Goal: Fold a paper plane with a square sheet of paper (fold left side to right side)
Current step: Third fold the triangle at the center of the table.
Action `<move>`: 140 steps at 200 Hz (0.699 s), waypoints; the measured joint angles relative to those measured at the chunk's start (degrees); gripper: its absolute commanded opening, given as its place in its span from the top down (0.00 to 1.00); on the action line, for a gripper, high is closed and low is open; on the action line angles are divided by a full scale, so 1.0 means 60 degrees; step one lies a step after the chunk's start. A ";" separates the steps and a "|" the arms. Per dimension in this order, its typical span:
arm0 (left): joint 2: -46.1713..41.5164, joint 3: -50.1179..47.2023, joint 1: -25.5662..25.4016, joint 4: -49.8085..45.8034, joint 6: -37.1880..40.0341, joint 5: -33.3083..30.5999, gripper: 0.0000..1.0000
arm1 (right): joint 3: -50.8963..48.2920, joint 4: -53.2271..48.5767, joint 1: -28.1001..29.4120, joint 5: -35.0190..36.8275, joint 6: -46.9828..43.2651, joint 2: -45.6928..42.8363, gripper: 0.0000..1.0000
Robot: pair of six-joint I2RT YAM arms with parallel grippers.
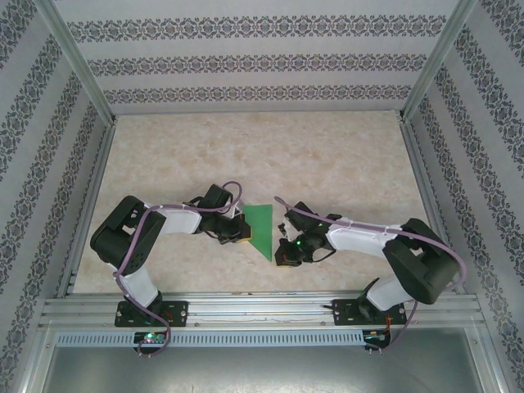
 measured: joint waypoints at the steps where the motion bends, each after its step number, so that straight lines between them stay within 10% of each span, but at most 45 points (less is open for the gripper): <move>1: 0.0000 0.0000 0.0000 0.0000 0.0000 0.0000 0.95 | 0.0000 0.0000 -0.0011 0.0000 -0.0004 -0.0022 0.94; 140: -0.0004 -0.0033 0.0000 0.0069 -0.0069 0.0015 0.93 | 0.0922 0.1370 0.0350 0.0528 0.0251 0.1588 1.00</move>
